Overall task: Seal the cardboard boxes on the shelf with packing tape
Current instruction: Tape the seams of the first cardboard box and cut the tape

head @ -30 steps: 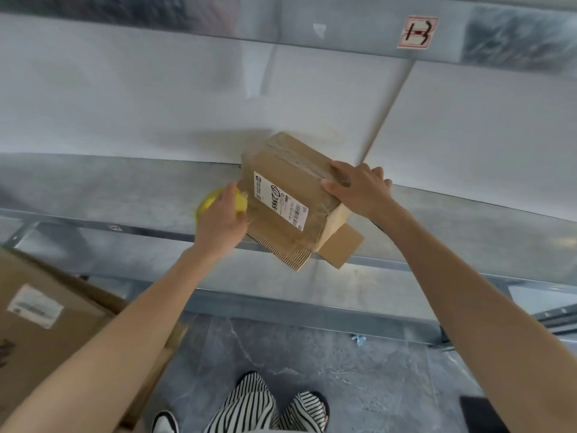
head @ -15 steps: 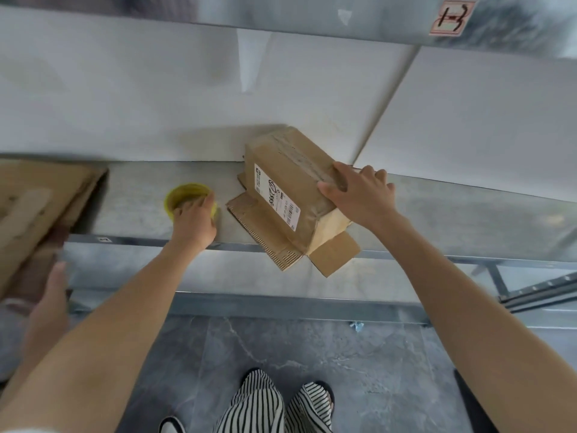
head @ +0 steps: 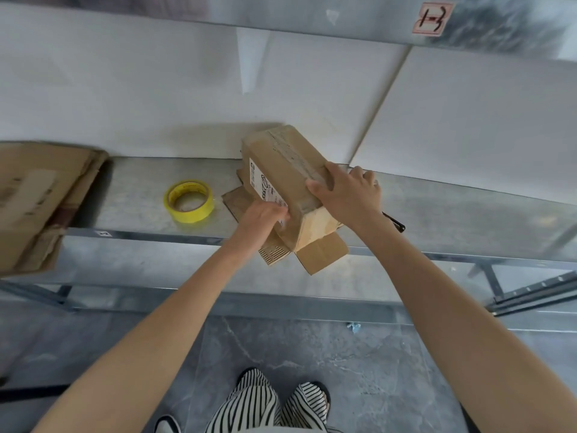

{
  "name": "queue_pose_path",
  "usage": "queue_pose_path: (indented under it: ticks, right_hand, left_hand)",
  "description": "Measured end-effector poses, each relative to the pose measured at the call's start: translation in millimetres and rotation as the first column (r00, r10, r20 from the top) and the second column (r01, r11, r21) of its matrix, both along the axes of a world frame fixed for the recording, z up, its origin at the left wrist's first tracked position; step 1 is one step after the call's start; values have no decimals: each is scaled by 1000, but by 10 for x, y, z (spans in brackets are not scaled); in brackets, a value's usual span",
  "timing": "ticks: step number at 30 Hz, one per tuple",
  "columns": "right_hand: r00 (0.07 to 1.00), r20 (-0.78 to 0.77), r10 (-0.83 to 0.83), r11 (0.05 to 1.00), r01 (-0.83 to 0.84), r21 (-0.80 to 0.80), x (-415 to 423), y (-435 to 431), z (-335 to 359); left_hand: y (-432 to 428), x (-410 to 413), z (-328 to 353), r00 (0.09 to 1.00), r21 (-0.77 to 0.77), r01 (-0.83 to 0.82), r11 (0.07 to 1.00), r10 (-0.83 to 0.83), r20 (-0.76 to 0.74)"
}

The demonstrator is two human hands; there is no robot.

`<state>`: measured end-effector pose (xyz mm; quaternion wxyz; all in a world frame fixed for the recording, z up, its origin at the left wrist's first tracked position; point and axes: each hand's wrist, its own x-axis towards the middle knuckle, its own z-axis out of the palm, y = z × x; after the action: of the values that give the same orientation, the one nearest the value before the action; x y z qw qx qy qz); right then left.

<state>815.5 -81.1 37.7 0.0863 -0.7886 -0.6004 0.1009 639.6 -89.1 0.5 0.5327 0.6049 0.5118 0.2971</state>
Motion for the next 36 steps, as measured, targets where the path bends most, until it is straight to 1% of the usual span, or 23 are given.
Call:
queue_pose_path:
  ticks: [4,7,10,12,14,16,19,21,23,24,25,26,28,30,31,33,36]
  right_hand:
    - [1000,-6,6,1000,-6,-1,-18,-21,11]
    - [1000,-18,19,1000,-19,1,-30,-45,6]
    - [998,-55,24,1000,-23,10,-43,-65,7]
    - [997,-74,25,1000,-23,17,-48,-66,9]
    - [997,-79,27,999,-25,25,-65,-74,1]
    - [997,-74,34,999,-31,31,-91,-86,-20]
    - [996,-76,48,998,-45,44,-74,-108,-49]
    - [988,-130,79,995,-71,66,-25,-125,-73]
    - [964,-227,138,987,-116,110,0,-160,-120]
    - [946,-278,169,981,-134,140,-9,-183,-151]
    - [927,-320,195,974,-145,174,-25,-202,-183]
    - [912,-347,216,966,-149,210,-45,-215,-213]
    - [901,-358,246,950,-150,275,-78,-228,-269]
    - [900,-352,257,938,-145,313,-77,-212,-312]
    - [899,-351,261,934,-145,325,-65,-193,-327]
    - [894,-343,289,923,-165,349,-37,-134,-336]
    - [868,-332,368,891,-228,393,5,-47,-310]
  left_hand:
    - [-39,-35,-7,998,-55,-62,997,62,-8]
    - [-42,-21,-44,995,-6,-78,997,78,-61]
    - [-89,77,-132,980,138,-140,981,157,-123]
    - [-135,128,-209,974,284,-182,942,213,-82]
    - [-166,166,-284,965,402,-202,893,253,-76]
    - [-173,220,-321,940,440,-262,859,330,-85]
    - [-153,309,-303,904,412,-365,835,424,-58]
    - [-145,305,-259,866,313,-481,819,500,23]
    - [-135,283,-134,801,183,-599,780,580,147]
    - [-132,291,-69,790,137,-608,782,580,198]
    - [-125,316,-11,800,121,-592,797,562,209]
    - [-116,352,37,823,140,-565,813,543,167]
    - [-130,428,78,847,264,-516,815,531,17]
    - [-167,462,66,833,401,-485,777,550,-60]
    - [-167,459,44,831,441,-467,767,551,-77]
    - [-125,436,2,848,444,-440,781,524,-79]
    - [-46,360,-23,888,365,-425,829,460,-11]
